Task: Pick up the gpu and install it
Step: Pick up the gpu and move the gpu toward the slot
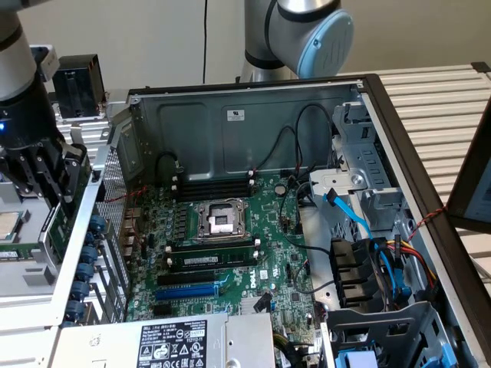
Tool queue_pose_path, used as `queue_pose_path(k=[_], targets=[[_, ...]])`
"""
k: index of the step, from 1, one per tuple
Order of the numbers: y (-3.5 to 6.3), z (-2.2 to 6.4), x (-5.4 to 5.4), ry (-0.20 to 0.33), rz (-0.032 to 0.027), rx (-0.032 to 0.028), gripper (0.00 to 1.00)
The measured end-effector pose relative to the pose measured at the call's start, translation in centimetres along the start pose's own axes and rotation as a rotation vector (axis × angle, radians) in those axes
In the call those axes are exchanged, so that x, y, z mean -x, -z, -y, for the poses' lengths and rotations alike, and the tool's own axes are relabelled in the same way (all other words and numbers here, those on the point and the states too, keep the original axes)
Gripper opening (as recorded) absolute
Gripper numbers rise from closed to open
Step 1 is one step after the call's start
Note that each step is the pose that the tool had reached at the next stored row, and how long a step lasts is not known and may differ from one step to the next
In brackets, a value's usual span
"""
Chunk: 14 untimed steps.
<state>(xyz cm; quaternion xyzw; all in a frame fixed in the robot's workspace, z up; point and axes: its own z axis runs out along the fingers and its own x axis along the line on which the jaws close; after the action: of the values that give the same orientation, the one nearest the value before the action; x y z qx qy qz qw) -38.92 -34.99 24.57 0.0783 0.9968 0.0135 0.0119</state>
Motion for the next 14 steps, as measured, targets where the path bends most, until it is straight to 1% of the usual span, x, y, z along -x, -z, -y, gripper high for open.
queue_pose_path(k=[3,11,12,14], targets=[[-0.01,-0.02,0.04,0.000,-0.0028,-0.0037,0.29],[-0.01,-0.04,0.09,0.000,-0.0033,-0.0038,0.29],[-0.02,-0.04,0.09,0.000,-0.0033,-0.0038,0.27],[-0.02,-0.04,0.09,0.000,-0.0032,-0.0038,0.27]])
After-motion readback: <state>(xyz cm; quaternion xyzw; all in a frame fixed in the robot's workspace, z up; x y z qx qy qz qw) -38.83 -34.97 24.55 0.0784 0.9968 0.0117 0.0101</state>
